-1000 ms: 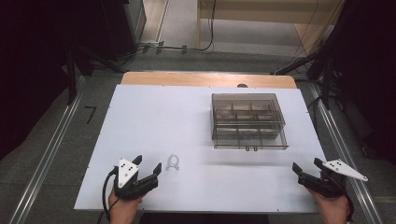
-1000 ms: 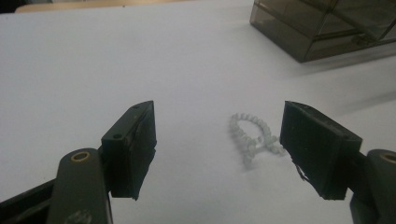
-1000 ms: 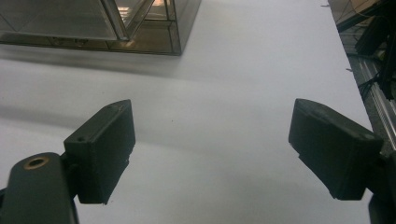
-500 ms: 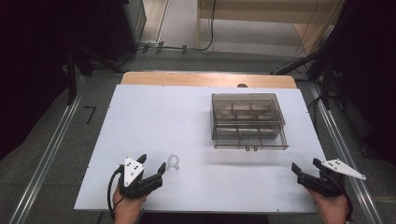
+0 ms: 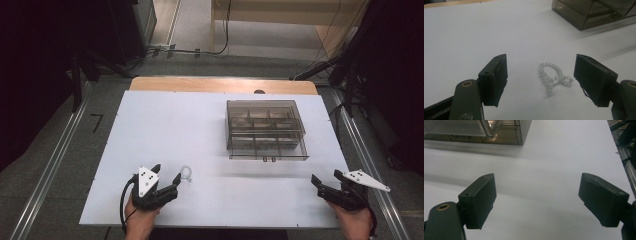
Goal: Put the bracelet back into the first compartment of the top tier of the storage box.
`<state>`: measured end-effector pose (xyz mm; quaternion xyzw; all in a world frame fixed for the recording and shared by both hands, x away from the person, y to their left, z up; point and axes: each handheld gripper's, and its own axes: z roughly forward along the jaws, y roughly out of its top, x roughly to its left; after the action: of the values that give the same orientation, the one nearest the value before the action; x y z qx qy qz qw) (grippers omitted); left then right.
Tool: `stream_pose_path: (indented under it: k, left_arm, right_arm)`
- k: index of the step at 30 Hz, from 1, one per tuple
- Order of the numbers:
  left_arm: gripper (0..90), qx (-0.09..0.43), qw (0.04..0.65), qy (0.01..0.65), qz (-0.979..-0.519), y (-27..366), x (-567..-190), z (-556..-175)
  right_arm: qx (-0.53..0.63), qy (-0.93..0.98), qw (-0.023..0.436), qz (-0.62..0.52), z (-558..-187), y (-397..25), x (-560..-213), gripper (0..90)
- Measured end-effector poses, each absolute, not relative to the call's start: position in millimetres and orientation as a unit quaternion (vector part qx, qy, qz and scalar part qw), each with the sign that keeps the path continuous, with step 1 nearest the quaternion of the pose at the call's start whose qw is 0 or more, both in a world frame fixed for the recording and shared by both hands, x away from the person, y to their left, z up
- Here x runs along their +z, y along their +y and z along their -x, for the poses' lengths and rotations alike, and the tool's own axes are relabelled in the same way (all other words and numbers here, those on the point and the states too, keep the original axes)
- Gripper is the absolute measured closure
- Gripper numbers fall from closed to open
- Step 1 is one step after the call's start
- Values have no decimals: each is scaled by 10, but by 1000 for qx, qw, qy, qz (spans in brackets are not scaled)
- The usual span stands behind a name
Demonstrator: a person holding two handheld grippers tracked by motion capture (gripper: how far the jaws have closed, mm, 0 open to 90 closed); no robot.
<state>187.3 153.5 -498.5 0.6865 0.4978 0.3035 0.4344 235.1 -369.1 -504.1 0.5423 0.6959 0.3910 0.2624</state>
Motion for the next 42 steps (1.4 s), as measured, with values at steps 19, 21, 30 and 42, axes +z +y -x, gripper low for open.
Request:
stream_pose_path:
  k: [19,21,30,42]
  left_arm:
    - [293,300,423,498,-695,1499,-5041,-1969]
    - [301,299,423,498,-696,1507,-5039,-1980]
    - [342,287,416,498,-704,1503,-5061,-2033]
    - [391,275,404,496,-718,1473,-5105,-2095]
  right_arm:
    - [393,696,264,-539,-2350,-3678,-5037,135]
    - [392,697,264,-540,-2351,-3676,-5037,135]
    - [391,697,263,-540,-2355,-3678,-5040,135]
    - [391,698,263,-540,-2356,-3678,-5039,135]
